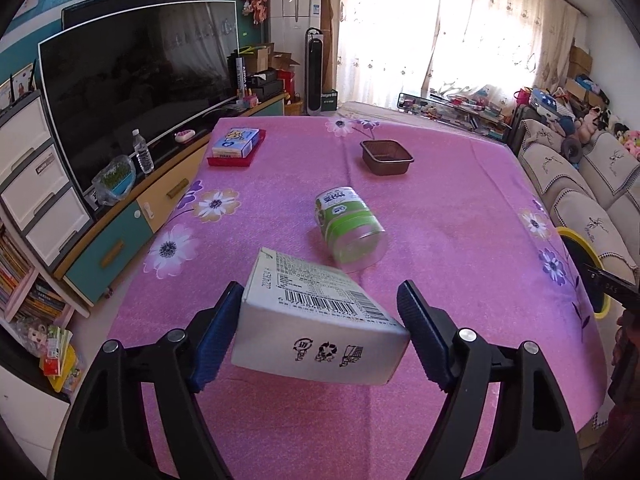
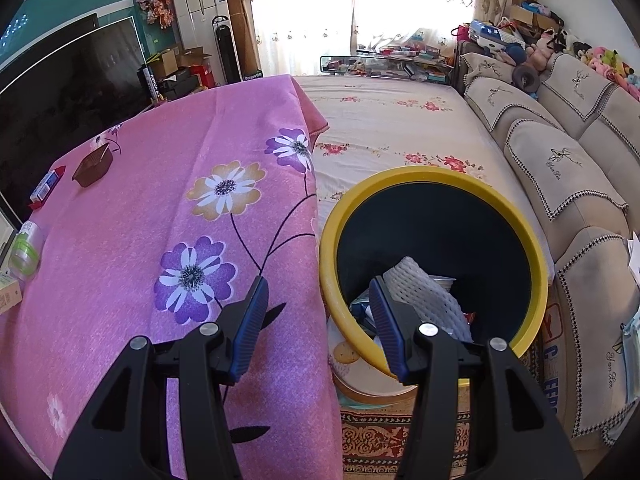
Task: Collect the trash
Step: 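Reach the left gripper to the white barcode box and grasp it, then carry the white box over the yellow bin and open the left gripper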
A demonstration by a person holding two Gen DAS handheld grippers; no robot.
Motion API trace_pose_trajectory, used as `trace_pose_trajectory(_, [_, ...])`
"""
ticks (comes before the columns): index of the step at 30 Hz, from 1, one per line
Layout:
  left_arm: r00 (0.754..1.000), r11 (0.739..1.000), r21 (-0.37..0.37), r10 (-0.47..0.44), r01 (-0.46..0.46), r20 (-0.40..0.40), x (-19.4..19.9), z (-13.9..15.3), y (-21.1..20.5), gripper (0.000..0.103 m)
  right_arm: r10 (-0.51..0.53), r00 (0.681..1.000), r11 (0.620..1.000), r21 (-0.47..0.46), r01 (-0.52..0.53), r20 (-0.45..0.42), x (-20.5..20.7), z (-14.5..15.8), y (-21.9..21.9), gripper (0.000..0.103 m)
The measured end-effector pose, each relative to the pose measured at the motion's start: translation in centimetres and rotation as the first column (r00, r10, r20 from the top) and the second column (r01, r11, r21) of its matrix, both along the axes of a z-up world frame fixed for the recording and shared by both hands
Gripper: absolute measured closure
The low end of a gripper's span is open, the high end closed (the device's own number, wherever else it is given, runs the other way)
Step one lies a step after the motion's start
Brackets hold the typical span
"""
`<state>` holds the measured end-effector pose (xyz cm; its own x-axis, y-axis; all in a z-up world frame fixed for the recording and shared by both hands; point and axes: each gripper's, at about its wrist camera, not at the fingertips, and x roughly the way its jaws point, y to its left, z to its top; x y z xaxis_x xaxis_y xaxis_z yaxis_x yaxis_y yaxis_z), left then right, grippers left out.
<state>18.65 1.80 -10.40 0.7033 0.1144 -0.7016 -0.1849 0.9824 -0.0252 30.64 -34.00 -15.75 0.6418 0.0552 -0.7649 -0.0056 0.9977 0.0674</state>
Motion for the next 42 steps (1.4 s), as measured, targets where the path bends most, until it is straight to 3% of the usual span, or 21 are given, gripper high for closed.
trace_pose_trajectory(12, [0.99, 0.99, -0.004, -0.14, 0.14, 0.027, 0.7, 1.9, -5.1, 0.026, -0.021, 1.0, 1.0, 0.019, 0.021, 0.01, -0.5, 0.1, -1.5, 0.053])
trace_pose_trajectory(24, [0.954, 0.955, -0.008, -0.295, 0.296, 0.056, 4.3, 4.2, -10.6, 0.027, -0.055, 0.998, 0.998, 0.028, 0.054, 0.023, -1.4, 0.3, -3.7, 0.053])
trace_pose_trajectory(35, [0.88, 0.881, -0.023, -0.47, 0.473, 0.076, 9.3, 6.0, -19.2, 0.027, -0.13, 0.991, 0.991, 0.032, 0.128, 0.041, -2.4, 1.1, -7.8, 0.053])
trace_pose_trajectory(42, [0.794, 0.795, -0.006, -0.604, 0.606, 0.069, 13.0, 7.0, -27.8, 0.027, -0.214, 0.976, 0.977, 0.039, 0.212, 0.047, -3.4, 1.2, -12.3, 0.053])
